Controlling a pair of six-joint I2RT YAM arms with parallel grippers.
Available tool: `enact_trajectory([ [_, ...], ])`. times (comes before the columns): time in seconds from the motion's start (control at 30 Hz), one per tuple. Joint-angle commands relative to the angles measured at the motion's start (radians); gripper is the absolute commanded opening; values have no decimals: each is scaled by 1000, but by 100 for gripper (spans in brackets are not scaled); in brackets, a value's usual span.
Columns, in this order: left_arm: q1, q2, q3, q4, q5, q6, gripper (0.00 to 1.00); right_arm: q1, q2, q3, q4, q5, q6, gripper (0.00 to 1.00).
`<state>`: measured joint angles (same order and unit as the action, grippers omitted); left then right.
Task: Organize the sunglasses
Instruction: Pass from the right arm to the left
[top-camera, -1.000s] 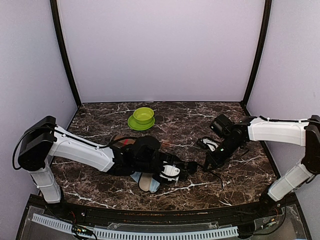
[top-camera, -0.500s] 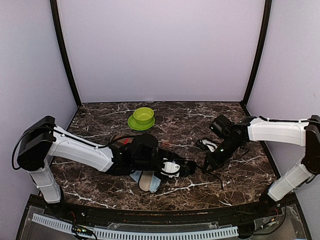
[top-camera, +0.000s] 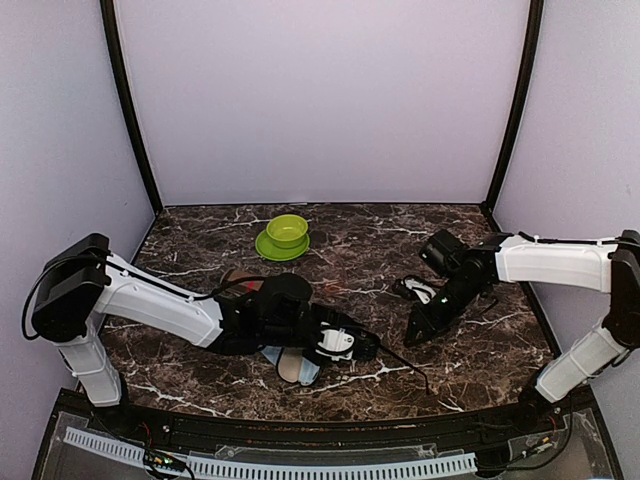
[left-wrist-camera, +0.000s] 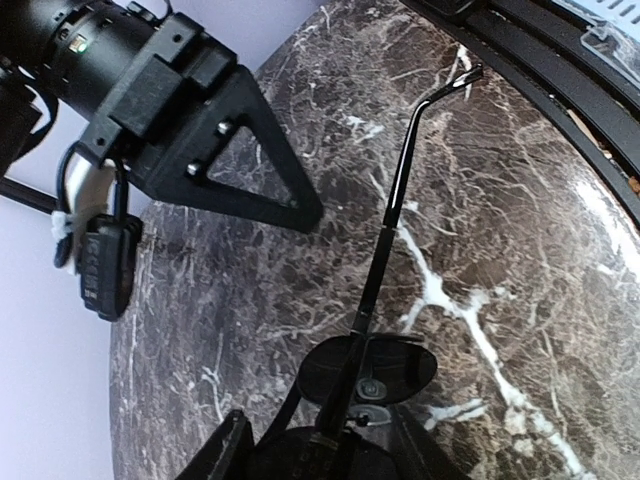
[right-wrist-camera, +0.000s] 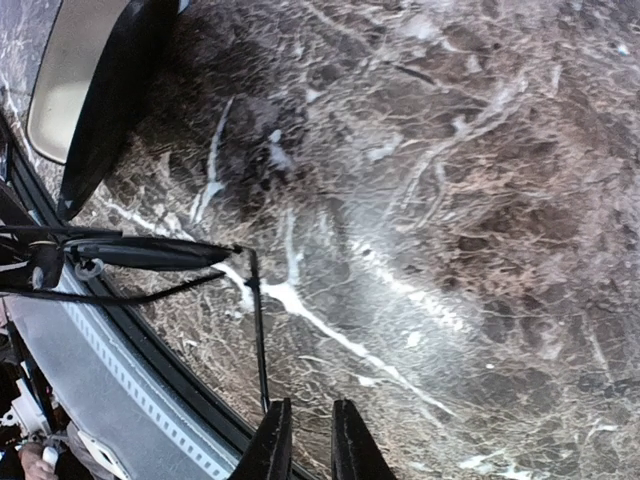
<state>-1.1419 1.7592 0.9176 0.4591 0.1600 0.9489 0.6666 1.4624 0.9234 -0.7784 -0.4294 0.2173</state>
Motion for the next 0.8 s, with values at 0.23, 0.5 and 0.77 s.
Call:
enact_trajectory([
  [0.23, -4, -44, -37, 9, 1, -58, 35, -8, -15, 25, 18, 45, 11, 22],
  [0.5, 8, -77, -39, 100, 19, -207, 34, -79, -84, 7, 44, 52, 45, 22],
  [0.77, 28, -96, -38, 185, -1, -375, 34, -143, -160, -34, 81, 55, 89, 22],
])
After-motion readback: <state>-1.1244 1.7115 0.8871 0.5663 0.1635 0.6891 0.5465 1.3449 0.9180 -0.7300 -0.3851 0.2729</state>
